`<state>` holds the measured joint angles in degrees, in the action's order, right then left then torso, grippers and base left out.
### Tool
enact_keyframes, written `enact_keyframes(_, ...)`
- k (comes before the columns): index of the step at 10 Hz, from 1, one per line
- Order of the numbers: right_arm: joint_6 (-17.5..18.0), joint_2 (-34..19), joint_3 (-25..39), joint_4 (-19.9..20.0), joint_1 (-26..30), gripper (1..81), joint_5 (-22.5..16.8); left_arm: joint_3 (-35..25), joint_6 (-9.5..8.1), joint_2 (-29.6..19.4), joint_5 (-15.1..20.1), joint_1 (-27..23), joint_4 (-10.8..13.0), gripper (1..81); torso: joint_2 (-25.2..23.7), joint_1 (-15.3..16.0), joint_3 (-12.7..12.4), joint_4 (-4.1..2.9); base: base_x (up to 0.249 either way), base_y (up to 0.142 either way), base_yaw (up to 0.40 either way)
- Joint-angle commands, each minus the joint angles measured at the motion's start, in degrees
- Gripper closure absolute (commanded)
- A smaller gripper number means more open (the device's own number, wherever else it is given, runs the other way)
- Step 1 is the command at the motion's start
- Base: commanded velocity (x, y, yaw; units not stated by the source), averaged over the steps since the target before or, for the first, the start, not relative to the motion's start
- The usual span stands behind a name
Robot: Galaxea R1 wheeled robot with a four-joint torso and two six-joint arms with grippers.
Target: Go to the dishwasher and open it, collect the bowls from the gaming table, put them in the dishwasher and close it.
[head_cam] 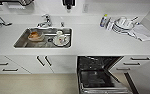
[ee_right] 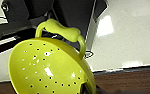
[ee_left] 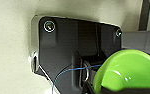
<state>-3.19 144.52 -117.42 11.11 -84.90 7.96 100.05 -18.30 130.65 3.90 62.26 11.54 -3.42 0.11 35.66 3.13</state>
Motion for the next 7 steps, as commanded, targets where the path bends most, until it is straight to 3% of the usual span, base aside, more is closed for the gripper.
enact_keyframes(1, 0.03, -1.93, 1.06, -0.21, -0.94, 81.1, -4.71, -4.16, -1.21, -4.25, 10.51, -9.2, -1.79, 81.1, 0.0, 0.0, -0.13, 0.0, 0.0, 0.0, 0.0)
enact_keyframes(5, 0.03, -1.84, 1.33, 0.05, -0.58, 81.1, -4.71, -6.18, -1.21, -2.51, 16.56, -21.24, -5.04, 81.1, 0.05, 0.02, 1.12, 0.0, 0.0, 0.0, 0.0)
enact_keyframes(7, 0.12, -1.84, 1.68, 0.14, -0.24, 81.1, -4.71, -5.92, -1.65, 0.31, 19.99, -25.28, -5.04, 81.1, 0.05, 0.02, 1.14, 0.0, 0.0, 0.0, 0.0)
